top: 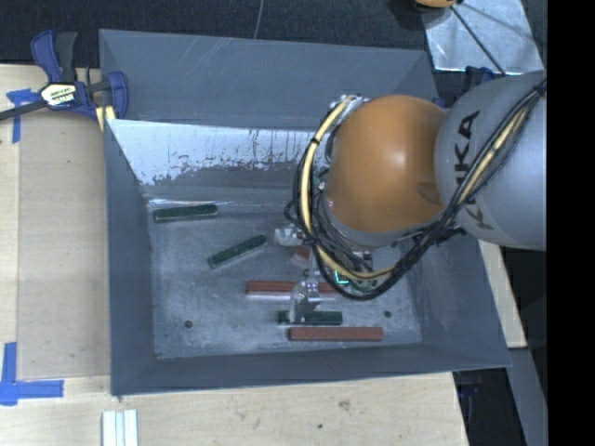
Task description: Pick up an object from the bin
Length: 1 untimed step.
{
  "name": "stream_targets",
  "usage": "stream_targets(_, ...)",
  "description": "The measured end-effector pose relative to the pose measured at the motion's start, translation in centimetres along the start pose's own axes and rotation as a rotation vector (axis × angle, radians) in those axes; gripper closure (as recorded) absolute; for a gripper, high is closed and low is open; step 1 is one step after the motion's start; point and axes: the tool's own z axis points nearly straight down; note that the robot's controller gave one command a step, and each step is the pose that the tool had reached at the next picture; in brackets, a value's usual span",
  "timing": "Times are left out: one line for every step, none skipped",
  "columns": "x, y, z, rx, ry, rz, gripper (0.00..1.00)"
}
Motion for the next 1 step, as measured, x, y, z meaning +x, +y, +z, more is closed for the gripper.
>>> stream_targets(-0.17,-0.02,-0.39,-0.002,-0.008,0.002,0.0)
